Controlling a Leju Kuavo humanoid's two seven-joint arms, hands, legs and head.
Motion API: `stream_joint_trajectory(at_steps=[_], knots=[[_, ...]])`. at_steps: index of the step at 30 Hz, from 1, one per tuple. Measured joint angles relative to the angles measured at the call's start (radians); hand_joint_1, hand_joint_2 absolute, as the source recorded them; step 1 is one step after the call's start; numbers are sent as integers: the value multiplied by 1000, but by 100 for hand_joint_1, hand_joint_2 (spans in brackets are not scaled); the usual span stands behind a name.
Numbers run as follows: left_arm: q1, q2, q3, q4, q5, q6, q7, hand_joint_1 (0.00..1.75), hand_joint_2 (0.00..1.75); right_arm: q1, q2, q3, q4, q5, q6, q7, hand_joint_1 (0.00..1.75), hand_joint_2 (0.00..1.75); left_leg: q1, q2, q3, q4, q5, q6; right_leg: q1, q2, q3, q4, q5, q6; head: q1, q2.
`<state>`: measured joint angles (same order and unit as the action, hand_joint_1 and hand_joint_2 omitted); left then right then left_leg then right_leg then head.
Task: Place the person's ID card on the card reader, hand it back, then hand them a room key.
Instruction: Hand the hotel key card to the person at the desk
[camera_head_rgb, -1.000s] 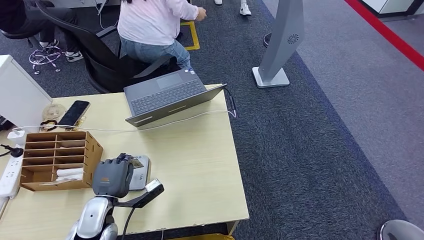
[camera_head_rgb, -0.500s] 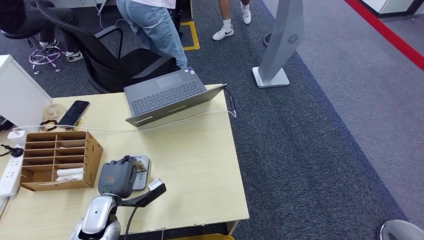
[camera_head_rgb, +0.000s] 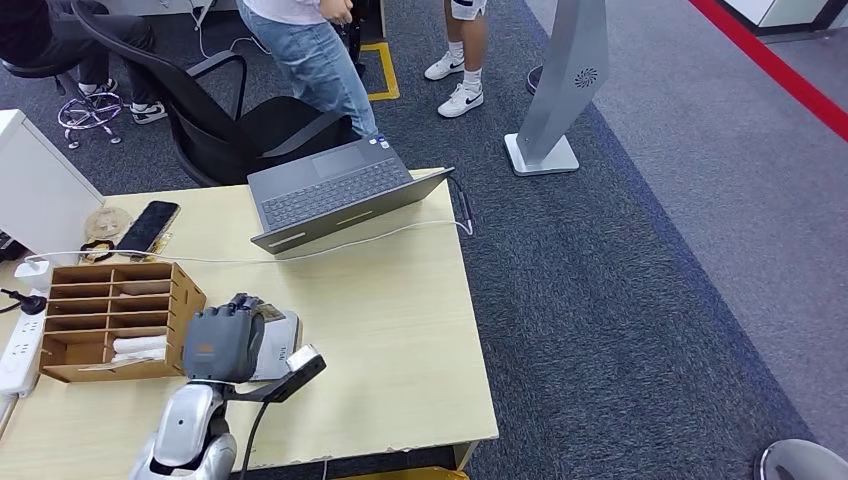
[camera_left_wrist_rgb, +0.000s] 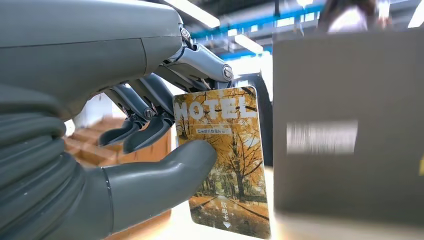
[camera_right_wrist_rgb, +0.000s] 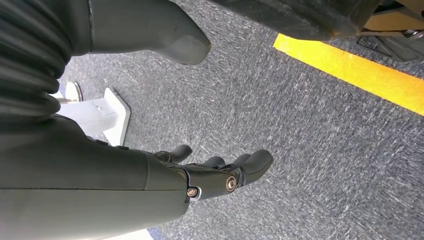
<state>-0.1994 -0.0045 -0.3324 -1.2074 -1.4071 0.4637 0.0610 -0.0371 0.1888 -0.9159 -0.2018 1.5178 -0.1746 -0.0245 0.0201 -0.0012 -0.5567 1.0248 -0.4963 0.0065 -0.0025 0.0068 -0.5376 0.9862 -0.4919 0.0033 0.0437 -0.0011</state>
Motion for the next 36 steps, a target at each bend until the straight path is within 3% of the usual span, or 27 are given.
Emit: stream_joint_trajectory(at_steps=[10,22,26,31,36], knots=[[-37,55,42,-135,30,78,-34,175,175,0,0,0,0,2,-4,-9,0,175,0,0,0,0,0,0,0,0,0,1,0,0,0,0],[-136,133,128,-209,85,85,-67,175,175,-1,0,3,0,4,-4,-19,0,175,0,0,0,0,1,-1,0,0,0,2,0,0,-1,0],[-208,165,168,-170,121,82,-90,175,175,-1,0,10,0,4,-3,-23,0,175,0,0,0,0,1,-1,0,0,-1,2,0,0,-2,0],[-355,208,227,-29,124,75,-109,175,175,-5,0,29,0,4,5,-24,0,175,0,0,0,0,3,-2,0,1,-2,4,1,-2,-2,0],[-417,223,246,46,117,78,-115,175,175,-8,-1,35,0,4,7,-24,0,175,0,0,0,0,3,-2,0,1,-2,4,1,-2,-4,0]])
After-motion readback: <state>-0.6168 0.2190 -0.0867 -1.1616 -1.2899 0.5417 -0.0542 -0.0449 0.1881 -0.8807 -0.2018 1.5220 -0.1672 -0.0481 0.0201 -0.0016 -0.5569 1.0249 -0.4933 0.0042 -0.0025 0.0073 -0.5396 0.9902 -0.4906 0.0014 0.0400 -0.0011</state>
